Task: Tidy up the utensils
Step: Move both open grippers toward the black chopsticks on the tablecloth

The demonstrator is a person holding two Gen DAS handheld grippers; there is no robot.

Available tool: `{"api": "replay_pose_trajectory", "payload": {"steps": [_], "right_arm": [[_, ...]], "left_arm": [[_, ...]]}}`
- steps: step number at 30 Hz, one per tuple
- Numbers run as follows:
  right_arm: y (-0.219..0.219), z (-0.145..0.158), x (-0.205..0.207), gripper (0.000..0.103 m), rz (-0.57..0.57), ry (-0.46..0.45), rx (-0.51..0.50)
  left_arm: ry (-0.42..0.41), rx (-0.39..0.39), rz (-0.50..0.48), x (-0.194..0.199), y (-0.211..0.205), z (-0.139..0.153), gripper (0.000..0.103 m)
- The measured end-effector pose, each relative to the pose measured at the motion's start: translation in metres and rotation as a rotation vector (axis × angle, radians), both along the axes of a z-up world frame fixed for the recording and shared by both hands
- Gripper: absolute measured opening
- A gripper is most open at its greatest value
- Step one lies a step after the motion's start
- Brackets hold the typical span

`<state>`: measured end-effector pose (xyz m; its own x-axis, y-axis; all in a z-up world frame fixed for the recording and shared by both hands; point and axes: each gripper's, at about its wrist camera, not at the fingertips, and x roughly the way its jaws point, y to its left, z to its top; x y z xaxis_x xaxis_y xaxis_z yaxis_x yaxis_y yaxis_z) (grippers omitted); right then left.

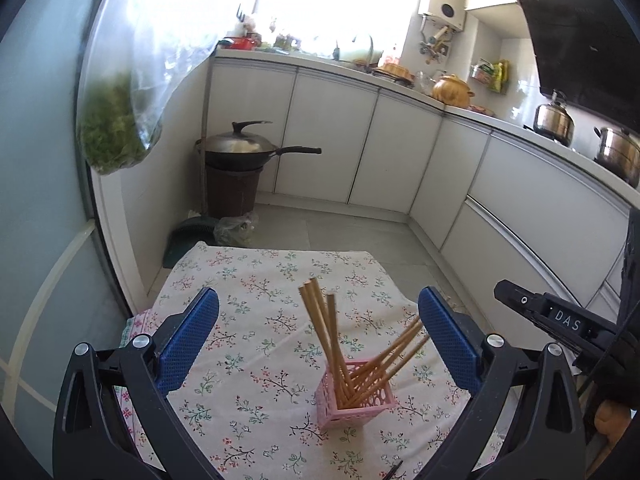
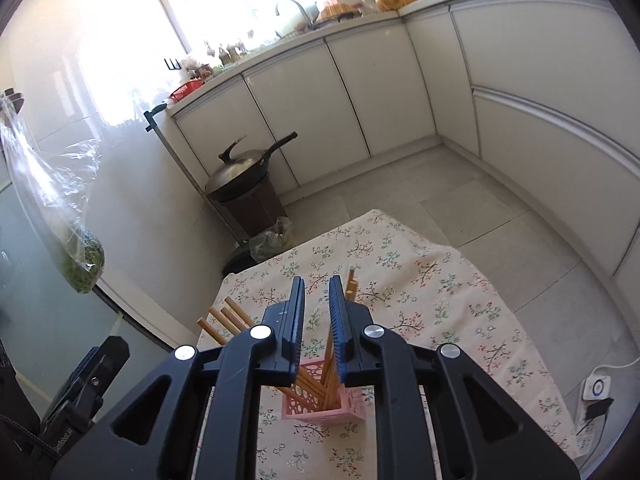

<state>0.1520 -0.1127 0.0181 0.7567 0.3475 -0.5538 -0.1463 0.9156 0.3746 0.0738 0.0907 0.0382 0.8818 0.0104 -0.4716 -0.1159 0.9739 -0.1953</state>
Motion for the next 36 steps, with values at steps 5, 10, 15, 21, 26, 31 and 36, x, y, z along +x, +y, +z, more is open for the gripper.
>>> {"api": "replay_pose_trajectory", "payload": {"steps": [5,10,15,21,26,31,36], "right_arm": [[-0.013,-0.002,-0.026,0.031,-0.060,-0.042,-0.097],[-0.036,-0.015,-0.040,0.061,-0.110,-0.017,-0.106],[-0.057,-0.024,-0.050,0.075,-0.156,-0.001,-0.111],[-0.075,-0.025,-0.065,0.090,-0.181,-0.020,-0.112],[-0.089,-0.032,-0.081,0.094,-0.181,0.000,-0.121],[-0.101,-0.044,-0.100,0.096,-0.185,0.036,-0.129],[-0.109,-0.065,-0.122,0.096,-0.160,0.101,-0.139]], "left_arm": [[0.006,0.060,-0.019,-0.006,-0.024,-0.002,0.096],[0.015,0.113,-0.040,-0.013,-0.045,-0.006,0.096],[0.032,0.172,-0.053,-0.019,-0.063,-0.011,0.096],[0.051,0.215,-0.081,-0.028,-0.082,-0.021,0.096],[0.073,0.247,-0.102,-0.033,-0.092,-0.034,0.096],[0.118,0.278,-0.124,-0.034,-0.101,-0.052,0.096],[0.183,0.308,-0.154,-0.030,-0.106,-0.071,0.096]]}}
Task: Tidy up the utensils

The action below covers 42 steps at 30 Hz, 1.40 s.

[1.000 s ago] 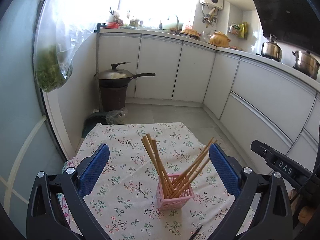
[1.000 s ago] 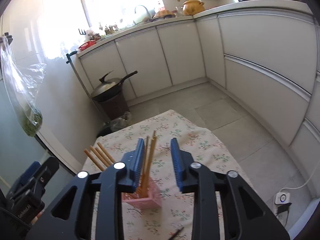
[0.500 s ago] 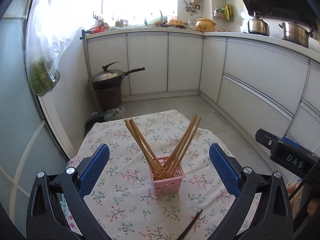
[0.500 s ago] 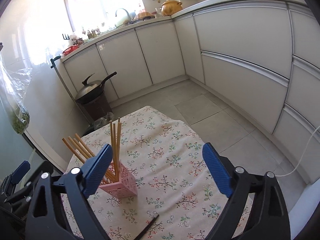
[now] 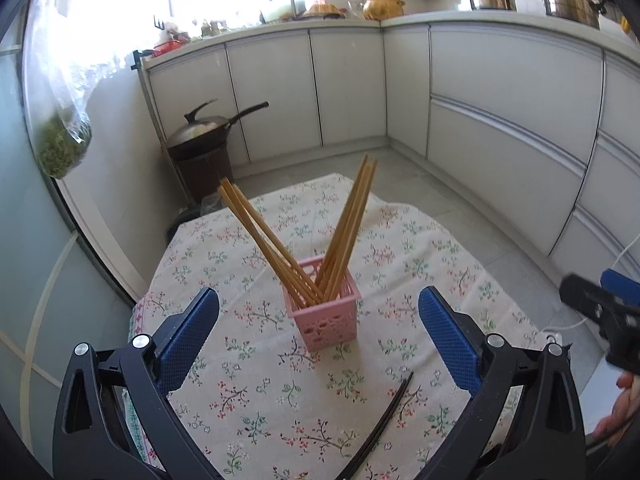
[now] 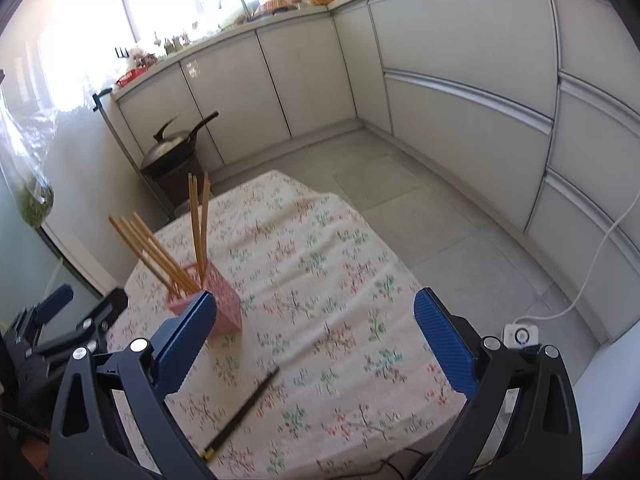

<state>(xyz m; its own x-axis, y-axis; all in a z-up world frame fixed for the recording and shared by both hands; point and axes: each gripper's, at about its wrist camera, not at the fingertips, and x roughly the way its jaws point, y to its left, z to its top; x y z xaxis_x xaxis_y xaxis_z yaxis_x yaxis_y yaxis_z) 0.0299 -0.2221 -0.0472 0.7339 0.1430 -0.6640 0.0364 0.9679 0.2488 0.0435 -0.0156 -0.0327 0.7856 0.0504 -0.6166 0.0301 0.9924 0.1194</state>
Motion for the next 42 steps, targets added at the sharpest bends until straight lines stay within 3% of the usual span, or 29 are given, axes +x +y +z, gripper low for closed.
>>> {"api": "replay_pose_trajectory", "payload": {"steps": [3,10,13,15,19,28,42], "right_arm": [[0.000,-0.020,-0.011,0.096,0.028,0.082,0.017],[-0.008,-0.089,-0.026,0.096,0.095,0.390,0.183],[-0.009,-0.102,-0.025,0.096,0.102,0.453,0.243],[-0.010,-0.105,-0.025,0.096,0.097,0.465,0.264],[-0.013,-0.108,-0.025,0.096,0.090,0.488,0.283],[-0.029,-0.114,-0.025,0.096,0.059,0.532,0.336],[-0.023,-0.118,-0.022,0.096,0.068,0.549,0.320]], "left_arm": [[0.115,-0.022,-0.039,0.009,-0.001,-0.020,0.096],[0.586,-0.138,-0.104,0.043,0.003,-0.109,0.096],[0.676,-0.192,-0.098,0.049,0.001,-0.133,0.094],[0.709,-0.220,-0.111,0.053,-0.005,-0.142,0.092],[0.742,-0.188,-0.100,0.059,-0.013,-0.155,0.065],[0.787,-0.166,-0.084,0.064,-0.015,-0.175,0.044],[0.783,-0.131,-0.119,0.062,-0.012,-0.177,0.034]]}}
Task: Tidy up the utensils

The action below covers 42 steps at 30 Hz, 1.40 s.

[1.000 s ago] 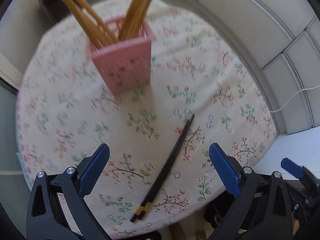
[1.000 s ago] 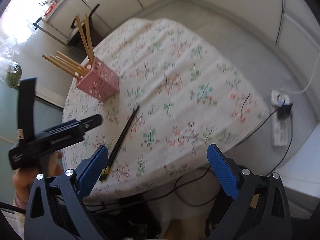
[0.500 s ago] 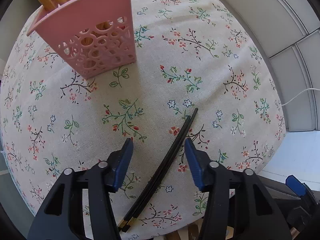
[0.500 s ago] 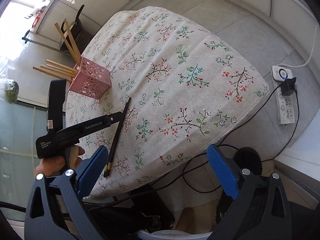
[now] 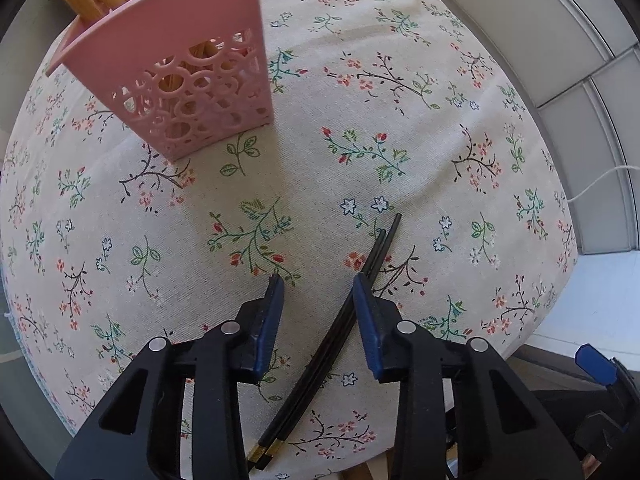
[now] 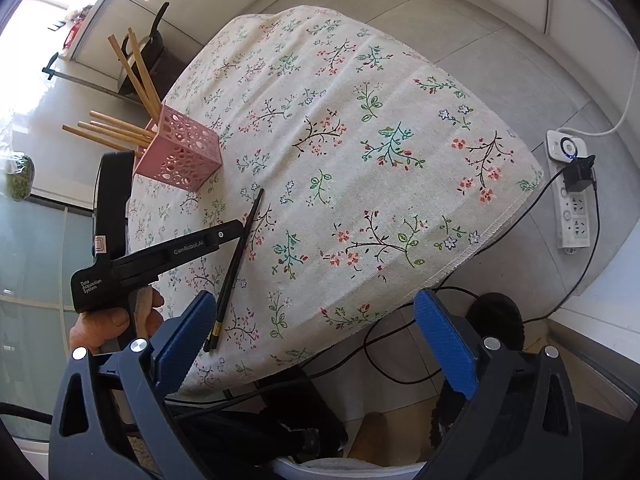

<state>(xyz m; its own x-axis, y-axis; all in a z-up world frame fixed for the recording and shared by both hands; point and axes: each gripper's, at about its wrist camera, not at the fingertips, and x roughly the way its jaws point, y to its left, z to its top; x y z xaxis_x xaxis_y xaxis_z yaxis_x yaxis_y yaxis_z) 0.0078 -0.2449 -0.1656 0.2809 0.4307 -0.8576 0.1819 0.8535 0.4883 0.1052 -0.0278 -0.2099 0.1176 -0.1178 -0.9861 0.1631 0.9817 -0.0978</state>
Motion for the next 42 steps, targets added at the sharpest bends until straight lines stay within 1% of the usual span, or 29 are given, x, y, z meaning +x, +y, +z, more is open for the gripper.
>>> {"api": "replay_pose_trajectory", "payload": {"steps": [1,2,4,5,6,8,9,10,12,14,16,18,21,23,25,26,27,28,29,30,31,32,33,34,36,38,42], "right_arm": [[0.000,-0.001,0.001,0.096,-0.001,0.006,0.002],[0.000,-0.002,0.001,0.096,-0.002,0.012,0.004],[-0.001,-0.005,0.002,0.096,-0.010,0.025,0.012],[-0.001,-0.006,0.002,0.096,-0.013,0.030,0.015],[-0.002,-0.006,0.003,0.096,-0.015,0.031,0.016],[0.000,-0.006,0.003,0.096,-0.015,0.028,0.009],[0.001,-0.006,0.003,0.096,-0.014,0.027,0.002],[0.003,-0.007,0.004,0.096,-0.014,0.026,-0.006],[0.006,-0.008,0.008,0.096,-0.019,0.026,-0.017],[0.013,-0.010,0.019,0.096,-0.032,0.026,-0.031],[0.025,-0.011,0.032,0.096,-0.019,0.032,-0.029],[0.043,-0.011,0.046,0.095,0.014,0.032,-0.032],[0.070,-0.012,0.061,0.093,0.056,0.016,-0.079],[0.091,-0.019,0.072,0.091,0.086,0.026,-0.090],[0.112,-0.031,0.082,0.086,0.123,0.053,-0.119],[0.122,-0.039,0.086,0.081,0.143,0.068,-0.143],[0.131,-0.047,0.090,0.073,0.153,0.082,-0.165],[0.137,-0.053,0.092,0.071,0.158,0.097,-0.179],[0.145,-0.056,0.091,0.065,0.161,0.090,-0.215],[0.153,-0.053,0.090,0.037,0.173,0.047,-0.248],[0.164,-0.054,0.089,0.035,0.208,0.045,-0.268],[0.170,-0.053,0.087,0.013,0.205,0.028,-0.303],[0.174,-0.056,0.086,0.006,0.217,0.037,-0.297],[0.174,-0.055,0.086,0.006,0.206,0.031,-0.294],[0.166,-0.056,0.086,0.005,0.174,0.031,-0.251],[0.153,-0.051,0.084,0.005,0.141,0.005,-0.221],[0.125,-0.015,0.068,0.005,0.112,-0.098,-0.170]], "left_arm": [[-0.001,0.007,-0.016,-0.001,-0.003,0.000,0.034],[0.011,0.017,-0.031,0.001,-0.016,-0.003,0.034],[-0.010,0.068,-0.073,-0.004,-0.026,-0.005,0.034],[-0.015,0.080,-0.080,-0.005,-0.028,-0.005,0.034],[-0.015,0.075,-0.081,-0.004,-0.028,-0.005,0.033],[-0.020,0.062,-0.068,-0.001,-0.026,-0.004,0.025],[-0.036,0.078,-0.068,0.001,-0.024,-0.002,0.009],[-0.045,0.078,-0.068,0.002,-0.021,-0.001,0.006],[-0.041,0.035,-0.055,0.003,-0.014,0.000,0.004],[-0.050,0.013,-0.036,0.002,-0.005,0.004,0.004],[-0.082,0.005,-0.025,0.001,0.005,0.016,0.004],[-0.124,-0.020,-0.009,-0.003,0.017,0.037,0.004],[-0.222,-0.038,0.030,-0.018,0.040,0.075,0.004],[-0.282,-0.051,0.067,-0.027,0.053,0.099,0.004],[-0.340,-0.072,0.108,-0.029,0.070,0.121,0.004],[-0.372,-0.081,0.127,-0.029,0.076,0.132,0.004],[-0.400,-0.082,0.142,-0.033,0.079,0.139,0.004],[-0.435,-0.081,0.158,-0.035,0.083,0.149,0.004],[-0.461,-0.086,0.170,-0.038,0.088,0.157,0.004],[-0.485,-0.092,0.179,-0.043,0.097,0.167,0.004],[-0.506,-0.101,0.191,-0.046,0.101,0.172,0.004],[-0.520,-0.107,0.201,-0.046,0.104,0.176,0.004],[-0.532,-0.112,0.212,-0.046,0.108,0.179,0.004],[-0.538,-0.118,0.218,-0.045,0.112,0.181,0.004],[-0.542,-0.130,0.223,-0.044,0.115,0.181,0.004],[-0.548,-0.134,0.225,-0.046,0.117,0.183,0.004],[-0.571,-0.151,0.230,-0.050,0.119,0.190,0.004]]}}
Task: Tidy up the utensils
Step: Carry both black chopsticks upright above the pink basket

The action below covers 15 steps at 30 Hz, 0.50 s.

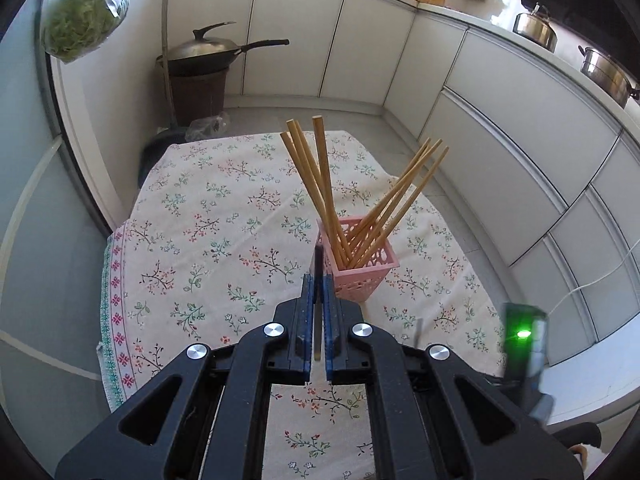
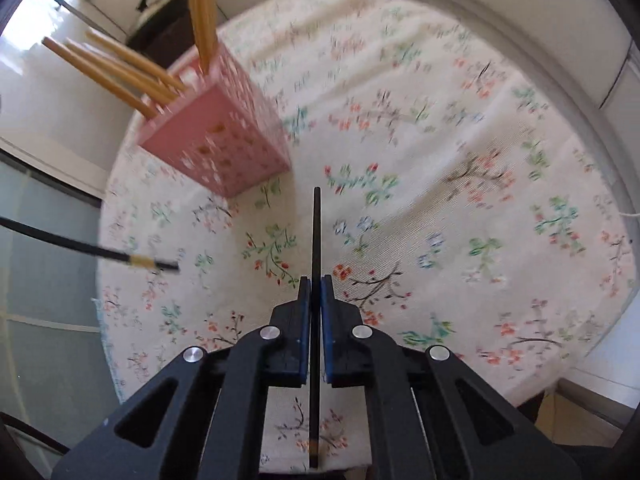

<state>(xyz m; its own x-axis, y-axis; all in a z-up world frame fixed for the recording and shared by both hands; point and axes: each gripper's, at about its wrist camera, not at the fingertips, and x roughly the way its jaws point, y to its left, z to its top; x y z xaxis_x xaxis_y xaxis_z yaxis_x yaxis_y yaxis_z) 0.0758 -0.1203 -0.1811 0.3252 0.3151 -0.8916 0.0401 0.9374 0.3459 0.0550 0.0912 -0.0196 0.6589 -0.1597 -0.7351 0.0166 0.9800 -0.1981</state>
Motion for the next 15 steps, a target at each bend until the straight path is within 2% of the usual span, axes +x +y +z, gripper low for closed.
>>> {"api": "replay_pose_trajectory", "payload": {"steps": [8,15], "right_arm": [[-0.052,0.100,-0.033,0.005,-0.019,-0.211,0.143],[-0.068,0.175,-0.028,0.005,-0.041,-0.351,0.234]], "left_arm": [[-0.061,-0.022,-0.006,-0.013,-0.004,0.019,0.003],[-0.146,-0.058,-0.001,-0.009,-0.017,0.052,0.003]]}}
